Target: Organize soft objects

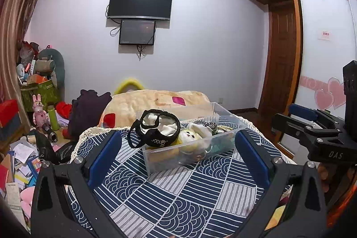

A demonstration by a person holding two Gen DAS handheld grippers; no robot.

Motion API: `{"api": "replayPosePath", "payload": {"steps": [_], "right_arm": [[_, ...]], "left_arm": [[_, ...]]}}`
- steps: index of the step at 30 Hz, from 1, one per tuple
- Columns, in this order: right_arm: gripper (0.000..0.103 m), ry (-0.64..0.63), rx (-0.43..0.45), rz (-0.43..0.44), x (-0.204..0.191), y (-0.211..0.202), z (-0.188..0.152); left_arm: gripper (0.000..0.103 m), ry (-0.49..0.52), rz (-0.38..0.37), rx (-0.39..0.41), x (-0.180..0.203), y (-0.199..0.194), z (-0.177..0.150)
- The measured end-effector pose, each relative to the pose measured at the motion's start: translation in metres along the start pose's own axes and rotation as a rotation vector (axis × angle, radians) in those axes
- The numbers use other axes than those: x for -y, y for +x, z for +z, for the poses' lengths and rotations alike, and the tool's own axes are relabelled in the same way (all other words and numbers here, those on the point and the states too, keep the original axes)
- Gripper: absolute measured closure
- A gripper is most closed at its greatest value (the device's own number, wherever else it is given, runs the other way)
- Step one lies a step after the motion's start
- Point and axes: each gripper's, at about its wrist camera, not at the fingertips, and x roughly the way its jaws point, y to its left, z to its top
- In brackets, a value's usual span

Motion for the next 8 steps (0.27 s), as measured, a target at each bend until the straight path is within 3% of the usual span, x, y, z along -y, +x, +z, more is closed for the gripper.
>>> {"api": "replayPosePath", "payload": {"steps": [8], "right_arm": [[0.004,0.003,0.009,-0.007,-0.0002,-0.0015,-0.0003]], "left_arm": [[0.000,-0.016,-0.017,-0.006,-0.0030,-0.0004,0.0006]]}}
